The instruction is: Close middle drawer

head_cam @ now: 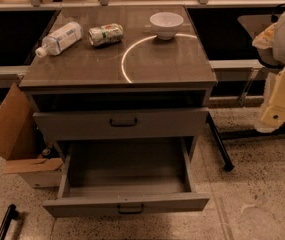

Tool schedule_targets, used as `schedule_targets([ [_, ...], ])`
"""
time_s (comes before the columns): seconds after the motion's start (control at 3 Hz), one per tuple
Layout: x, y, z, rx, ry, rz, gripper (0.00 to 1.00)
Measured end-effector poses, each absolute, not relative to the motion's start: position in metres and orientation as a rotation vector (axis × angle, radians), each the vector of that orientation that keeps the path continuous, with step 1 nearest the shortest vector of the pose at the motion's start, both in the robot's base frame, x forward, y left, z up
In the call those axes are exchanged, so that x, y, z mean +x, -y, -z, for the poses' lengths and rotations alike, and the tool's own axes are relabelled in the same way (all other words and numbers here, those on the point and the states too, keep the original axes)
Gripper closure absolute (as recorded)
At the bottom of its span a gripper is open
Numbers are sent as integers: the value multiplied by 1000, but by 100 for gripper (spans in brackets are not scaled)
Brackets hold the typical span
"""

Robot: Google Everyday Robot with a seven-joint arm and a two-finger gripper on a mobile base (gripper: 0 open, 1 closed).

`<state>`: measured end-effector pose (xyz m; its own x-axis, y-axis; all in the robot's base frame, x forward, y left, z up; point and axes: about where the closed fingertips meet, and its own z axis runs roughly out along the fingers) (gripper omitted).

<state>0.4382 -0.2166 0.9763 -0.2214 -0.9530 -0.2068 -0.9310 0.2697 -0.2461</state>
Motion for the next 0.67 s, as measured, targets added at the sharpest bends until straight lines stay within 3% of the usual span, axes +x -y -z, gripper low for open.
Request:
schedule_targets([
  [0.67,431,206,-970,-1768,-2187,31,0],
])
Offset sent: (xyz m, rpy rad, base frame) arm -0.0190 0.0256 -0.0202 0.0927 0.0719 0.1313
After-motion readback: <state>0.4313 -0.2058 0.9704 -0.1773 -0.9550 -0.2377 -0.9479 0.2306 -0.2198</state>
